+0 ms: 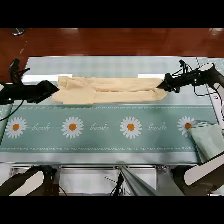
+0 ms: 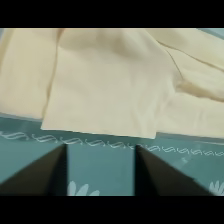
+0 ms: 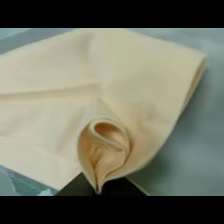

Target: Fold the shirts.

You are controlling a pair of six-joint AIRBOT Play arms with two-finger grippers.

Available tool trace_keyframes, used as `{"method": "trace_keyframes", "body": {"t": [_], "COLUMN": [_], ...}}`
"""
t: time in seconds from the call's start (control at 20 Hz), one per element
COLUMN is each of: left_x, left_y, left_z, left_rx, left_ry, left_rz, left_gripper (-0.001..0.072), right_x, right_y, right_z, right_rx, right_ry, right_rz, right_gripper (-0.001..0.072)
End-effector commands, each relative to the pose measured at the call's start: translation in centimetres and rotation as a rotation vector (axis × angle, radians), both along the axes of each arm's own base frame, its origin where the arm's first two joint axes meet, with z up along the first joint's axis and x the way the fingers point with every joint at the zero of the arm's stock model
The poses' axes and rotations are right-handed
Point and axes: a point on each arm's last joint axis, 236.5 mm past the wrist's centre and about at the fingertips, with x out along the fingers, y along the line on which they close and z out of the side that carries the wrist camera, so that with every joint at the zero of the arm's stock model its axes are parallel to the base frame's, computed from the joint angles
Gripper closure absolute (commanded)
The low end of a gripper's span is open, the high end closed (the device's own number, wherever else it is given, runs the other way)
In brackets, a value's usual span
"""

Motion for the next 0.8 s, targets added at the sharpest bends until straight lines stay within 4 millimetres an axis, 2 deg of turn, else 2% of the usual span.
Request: {"method": "trace_keyframes", "body": {"t": [0.0,0.1,0.2,0.35,0.55,0.75], "left_x": [-0.6,-1.3,-2.2,-2.7,-1.6,-2.6], "left_y": [-3.5,-6.2,-10.4,-15.5,-25.2,-35.5], "left_z": [0.2,0.2,0.2,-1.2,-1.9,-3.7], "left_rx": [0.016,0.028,0.039,0.072,0.049,-0.003], "left_ry": [-0.033,-0.048,-0.071,-0.031,-0.022,0.018], "left_rz": [-0.112,-0.207,-0.316,-0.442,-0.611,-0.707], "left_gripper": [0.0688,0.0689,0.0690,0.0691,0.0690,0.0690], "right_x": [-2.6,-5.0,-7.9,-13.8,-19.5,-22.6], "right_y": [-1.0,-1.9,-2.0,-1.0,0.9,2.0], "right_z": [4.2,7.9,11.4,15.4,20.2,23.1], "right_rx": [-0.035,-0.081,-0.114,-0.196,-0.232,-0.254], "right_ry": [-0.032,-0.087,-0.149,-0.213,-0.336,-0.417], "right_rz": [0.102,0.128,0.114,0.102,0.014,-0.002], "right_gripper": [0.0692,0.0692,0.0691,0.0692,0.0692,0.0692]}}
